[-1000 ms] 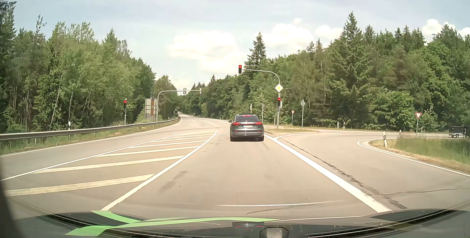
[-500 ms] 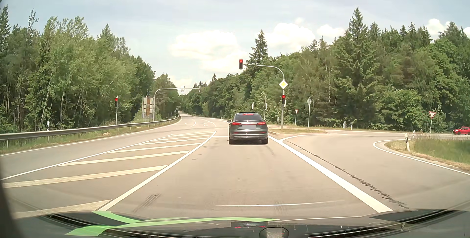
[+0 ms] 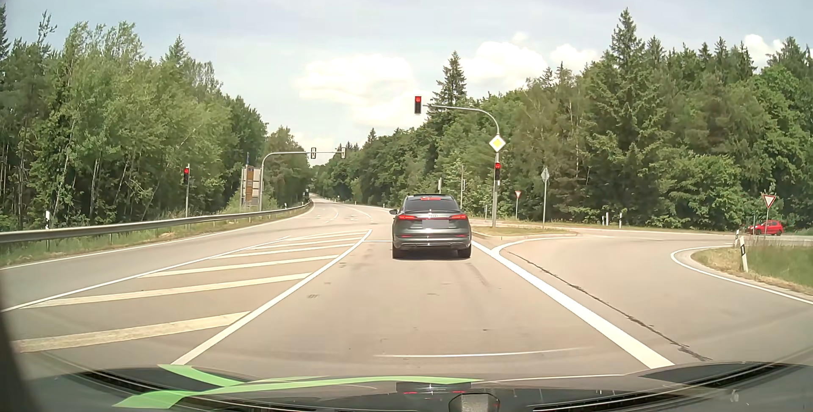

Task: Follow the waypoints while adhering to traffic rules and regulations

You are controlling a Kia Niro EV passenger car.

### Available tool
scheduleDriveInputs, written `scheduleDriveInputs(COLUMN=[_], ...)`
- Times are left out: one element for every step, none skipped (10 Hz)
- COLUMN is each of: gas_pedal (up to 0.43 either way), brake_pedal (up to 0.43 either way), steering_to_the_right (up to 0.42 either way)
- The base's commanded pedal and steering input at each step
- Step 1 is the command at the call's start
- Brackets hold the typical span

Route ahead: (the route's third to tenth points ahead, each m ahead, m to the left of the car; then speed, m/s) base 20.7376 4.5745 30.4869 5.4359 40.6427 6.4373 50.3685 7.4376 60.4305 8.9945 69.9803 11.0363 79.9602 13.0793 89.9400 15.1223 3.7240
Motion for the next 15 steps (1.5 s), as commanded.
scheduleDriveInputs(gas_pedal=[0.000, 0.000, 0.000, 0.000, 0.000, 0.000, 0.000, 0.000, 0.000, 0.000, 0.000, 0.000, 0.000, 0.000, 0.000], brake_pedal=[0.207, 0.207, 0.207, 0.201, 0.201, 0.183, 0.171, 0.159, 0.152, 0.159, 0.159, 0.152, 0.152, 0.152, 0.146], steering_to_the_right=[-0.009, -0.009, -0.009, -0.010, -0.011, -0.011, -0.011, -0.012, -0.012, -0.012, -0.012, -0.013, -0.014, -0.013, -0.013])
